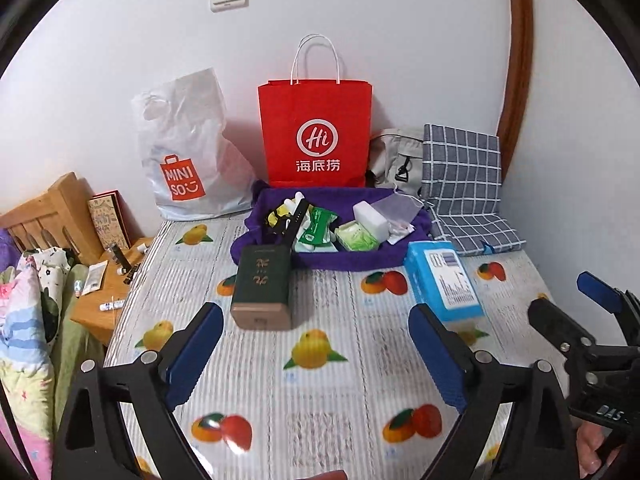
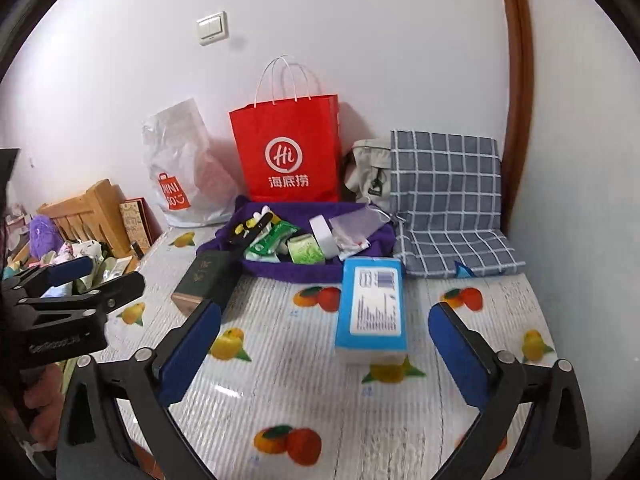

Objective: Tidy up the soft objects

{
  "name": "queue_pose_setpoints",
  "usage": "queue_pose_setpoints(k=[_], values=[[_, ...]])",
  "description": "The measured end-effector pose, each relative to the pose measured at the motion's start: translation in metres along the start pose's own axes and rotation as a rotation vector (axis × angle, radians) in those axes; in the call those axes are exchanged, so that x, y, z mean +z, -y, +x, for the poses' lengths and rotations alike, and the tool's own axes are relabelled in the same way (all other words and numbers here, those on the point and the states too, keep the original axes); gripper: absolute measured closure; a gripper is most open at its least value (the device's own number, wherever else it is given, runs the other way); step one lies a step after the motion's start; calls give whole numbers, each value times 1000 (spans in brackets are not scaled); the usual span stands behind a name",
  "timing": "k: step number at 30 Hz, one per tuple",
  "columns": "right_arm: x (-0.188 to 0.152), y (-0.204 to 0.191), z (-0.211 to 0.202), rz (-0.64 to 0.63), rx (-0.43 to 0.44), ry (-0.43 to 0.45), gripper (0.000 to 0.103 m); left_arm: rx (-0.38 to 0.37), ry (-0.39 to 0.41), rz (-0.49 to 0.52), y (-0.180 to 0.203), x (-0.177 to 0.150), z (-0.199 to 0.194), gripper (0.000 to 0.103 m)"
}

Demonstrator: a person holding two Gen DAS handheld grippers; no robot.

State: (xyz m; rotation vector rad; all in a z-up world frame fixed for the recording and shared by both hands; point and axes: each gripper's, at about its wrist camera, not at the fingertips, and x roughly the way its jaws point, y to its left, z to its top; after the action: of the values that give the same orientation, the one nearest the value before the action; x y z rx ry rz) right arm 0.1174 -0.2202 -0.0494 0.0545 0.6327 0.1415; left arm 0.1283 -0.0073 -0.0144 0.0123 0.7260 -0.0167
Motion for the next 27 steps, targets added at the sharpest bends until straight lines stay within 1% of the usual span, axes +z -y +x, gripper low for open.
queue_pose_setpoints(k=[2,6,13,17,27], values=[[-7,1,-8,9,-9,-4,0,0,9,-6,0,-7,-9,9],[-20,5,-28,58,31,14,0,-13,17,-18,1,-20,-26,9],[-33,7,-52,68,10,31,0,-1,49,-13,7,-33,-50,9],[-36,5,-60,45,-24,34,0,10,57,-11,7,-37,-56,9],[-39,8,-65,53,-21,35,0,7,56,-15,6,-38,-61,9]])
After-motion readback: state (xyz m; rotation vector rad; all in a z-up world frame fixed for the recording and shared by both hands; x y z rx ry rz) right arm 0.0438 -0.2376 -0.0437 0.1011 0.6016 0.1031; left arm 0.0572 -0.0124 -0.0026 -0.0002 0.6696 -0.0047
